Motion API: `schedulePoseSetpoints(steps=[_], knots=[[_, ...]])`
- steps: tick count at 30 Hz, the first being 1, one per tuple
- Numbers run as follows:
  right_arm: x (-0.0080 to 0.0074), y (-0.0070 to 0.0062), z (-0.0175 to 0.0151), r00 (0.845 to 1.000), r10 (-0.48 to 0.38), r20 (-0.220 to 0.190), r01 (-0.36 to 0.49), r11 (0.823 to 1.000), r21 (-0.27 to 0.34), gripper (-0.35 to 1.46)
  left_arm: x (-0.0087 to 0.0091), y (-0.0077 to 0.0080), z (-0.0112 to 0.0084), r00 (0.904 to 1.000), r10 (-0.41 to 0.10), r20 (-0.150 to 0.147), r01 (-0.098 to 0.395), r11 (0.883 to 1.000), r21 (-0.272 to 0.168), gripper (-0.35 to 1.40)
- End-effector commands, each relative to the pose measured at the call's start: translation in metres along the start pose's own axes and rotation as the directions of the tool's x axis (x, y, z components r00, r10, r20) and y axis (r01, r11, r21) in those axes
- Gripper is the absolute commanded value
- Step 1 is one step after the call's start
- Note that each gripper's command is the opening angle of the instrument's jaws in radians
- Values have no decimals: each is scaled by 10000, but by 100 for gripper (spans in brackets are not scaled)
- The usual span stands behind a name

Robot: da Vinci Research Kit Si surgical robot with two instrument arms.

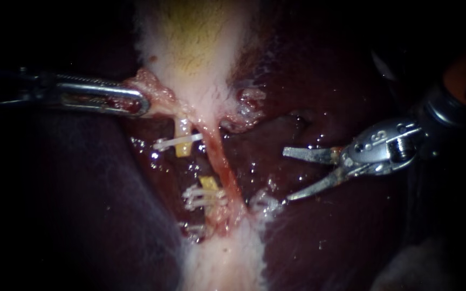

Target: Go back from the cut left tube

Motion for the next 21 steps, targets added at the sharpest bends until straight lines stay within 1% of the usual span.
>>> schedulePoseSetpoints(steps=[1, 5, 10, 16, 21], knots=[[0, 0, 0, 10000, -2, 3, 2, 10000, 7, 145, -1, -1, 3, 10000, 21, -5, -21, 10000, 36, -35], [0, 0, 0, 10000, -3, 3, 3, 10000, 9, 145, -4, -9, 15, 10000, 49, -29, -49, 9999, 93, -35], [-1, 0, -1, 10000, -6, 2, 6, 10000, 12, 145, -10, -15, 30, 9999, 92, -59, -91, 9998, 174, -35], [-1, 0, -1, 10000, -6, 2, 6, 10000, 12, 145, -11, -20, 34, 9999, 102, -50, -102, 9998, 152, -35], [-1, -1, -1, 10000, -7, 2, 7, 10000, 13, 145, -11, -20, 34, 9999, 102, -50, -102, 9998, 151, -35]])
